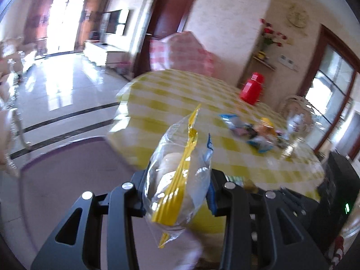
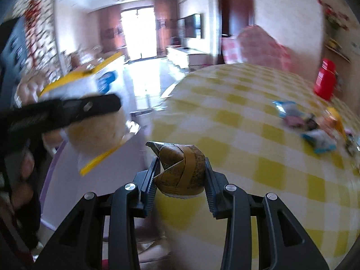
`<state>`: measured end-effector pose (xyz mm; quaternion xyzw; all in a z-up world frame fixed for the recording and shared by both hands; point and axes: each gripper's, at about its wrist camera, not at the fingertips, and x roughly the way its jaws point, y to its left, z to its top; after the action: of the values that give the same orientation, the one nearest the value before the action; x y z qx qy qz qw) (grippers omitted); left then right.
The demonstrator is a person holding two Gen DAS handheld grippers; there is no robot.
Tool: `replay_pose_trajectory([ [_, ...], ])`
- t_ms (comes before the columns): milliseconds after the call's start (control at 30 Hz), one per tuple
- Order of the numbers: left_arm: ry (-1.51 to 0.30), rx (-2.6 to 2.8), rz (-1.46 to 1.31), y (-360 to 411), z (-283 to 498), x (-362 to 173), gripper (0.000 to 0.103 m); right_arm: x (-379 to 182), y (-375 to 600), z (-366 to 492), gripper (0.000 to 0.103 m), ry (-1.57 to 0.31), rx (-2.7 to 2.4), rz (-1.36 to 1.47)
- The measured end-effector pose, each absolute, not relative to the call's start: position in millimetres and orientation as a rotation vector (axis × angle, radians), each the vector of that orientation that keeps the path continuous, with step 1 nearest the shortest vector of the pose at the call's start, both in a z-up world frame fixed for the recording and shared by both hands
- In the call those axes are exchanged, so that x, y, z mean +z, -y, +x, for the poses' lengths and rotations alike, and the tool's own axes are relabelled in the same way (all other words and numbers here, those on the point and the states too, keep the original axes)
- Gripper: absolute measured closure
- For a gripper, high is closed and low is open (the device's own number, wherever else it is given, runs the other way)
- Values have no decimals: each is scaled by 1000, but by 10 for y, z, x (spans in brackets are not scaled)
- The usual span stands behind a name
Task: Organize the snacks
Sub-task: 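Carry both snacks to the purple-rimmed box and open both grippers to drop them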
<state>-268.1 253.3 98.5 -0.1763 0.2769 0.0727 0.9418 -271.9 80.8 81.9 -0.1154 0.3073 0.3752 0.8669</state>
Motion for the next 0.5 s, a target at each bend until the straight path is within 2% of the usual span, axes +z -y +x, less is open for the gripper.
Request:
replay_pose_trajectory([
  [300, -630, 447, -318, -3202, -2833, 835, 65, 596, -1584, -3059, 65, -676, 927, -386],
  [367, -651, 480, -316, -3253, -2831, 807, 61, 513, -1698, -3058, 59, -723, 1005, -379],
  [400, -660, 502, -330, -3300, -2847, 801, 57, 492, -1699, -3043, 53, -737, 1025, -354],
  [433, -649, 506, -350, -3317, -2875, 811, 40, 495, -1679, -3029, 37, -738, 1025, -328],
  [467, -630, 505, -367, -3332, -2901, 833, 17, 508, -1626, -2998, 23, -733, 1021, -292],
  [500, -609, 511, -378, -3345, -2923, 851, 11, 536, -1541, -2957, 20, -723, 1012, -249],
])
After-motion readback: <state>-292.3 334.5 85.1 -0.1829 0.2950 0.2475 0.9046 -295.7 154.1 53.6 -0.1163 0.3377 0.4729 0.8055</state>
